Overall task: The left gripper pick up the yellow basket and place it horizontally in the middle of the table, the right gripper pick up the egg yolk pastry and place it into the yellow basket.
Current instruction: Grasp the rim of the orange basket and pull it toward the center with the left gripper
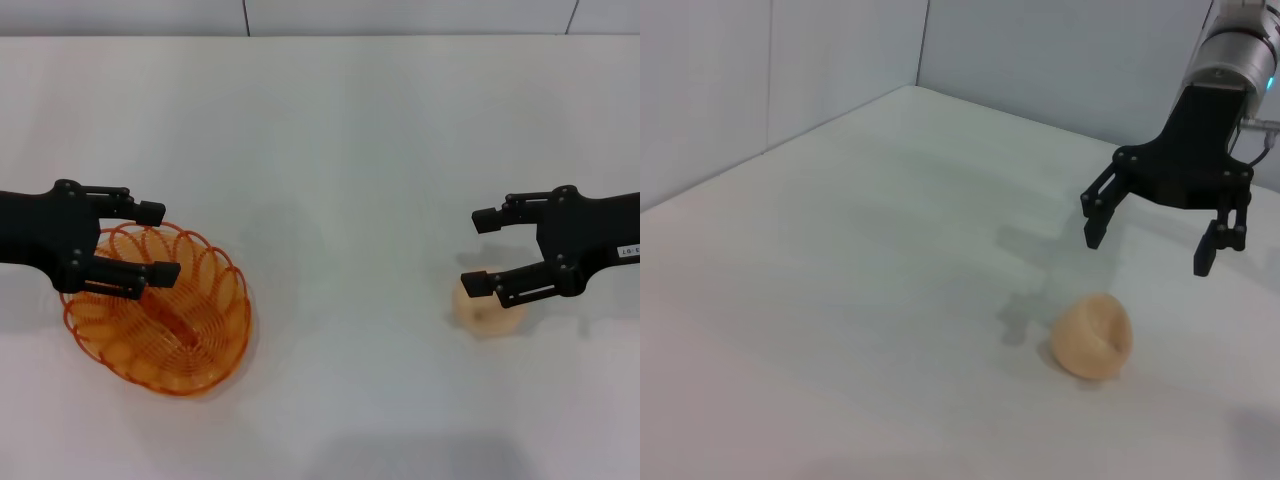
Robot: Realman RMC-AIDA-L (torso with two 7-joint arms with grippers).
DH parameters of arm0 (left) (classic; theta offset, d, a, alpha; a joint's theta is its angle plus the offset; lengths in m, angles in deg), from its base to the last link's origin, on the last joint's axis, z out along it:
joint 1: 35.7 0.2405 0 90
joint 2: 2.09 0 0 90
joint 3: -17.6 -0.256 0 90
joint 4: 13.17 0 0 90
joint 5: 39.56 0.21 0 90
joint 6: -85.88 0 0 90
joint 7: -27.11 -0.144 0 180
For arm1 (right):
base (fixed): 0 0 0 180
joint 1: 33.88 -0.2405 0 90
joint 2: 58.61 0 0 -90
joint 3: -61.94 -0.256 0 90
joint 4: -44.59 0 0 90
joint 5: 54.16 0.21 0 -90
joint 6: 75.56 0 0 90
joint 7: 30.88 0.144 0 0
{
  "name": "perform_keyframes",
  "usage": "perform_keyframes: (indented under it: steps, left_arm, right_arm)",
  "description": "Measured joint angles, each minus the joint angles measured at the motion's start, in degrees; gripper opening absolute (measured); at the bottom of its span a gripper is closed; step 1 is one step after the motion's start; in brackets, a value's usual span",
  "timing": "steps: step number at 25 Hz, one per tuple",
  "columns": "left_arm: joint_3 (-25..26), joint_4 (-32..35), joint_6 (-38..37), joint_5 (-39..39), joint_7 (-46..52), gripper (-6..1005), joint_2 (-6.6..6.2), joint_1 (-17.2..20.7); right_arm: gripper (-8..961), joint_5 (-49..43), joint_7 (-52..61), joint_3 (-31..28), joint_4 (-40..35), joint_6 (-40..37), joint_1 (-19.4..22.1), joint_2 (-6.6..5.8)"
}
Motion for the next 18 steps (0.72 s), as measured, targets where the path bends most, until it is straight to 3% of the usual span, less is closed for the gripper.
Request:
perform_keyframes:
  steps: [18]
  left_arm:
    - [0.1, 0.0, -0.1, 0.4, 0.1, 817, 0.24, -0.4]
  right_arm:
    - [859, 0.1, 0.2, 0.4, 0.0, -0.1, -0.5, 0.00]
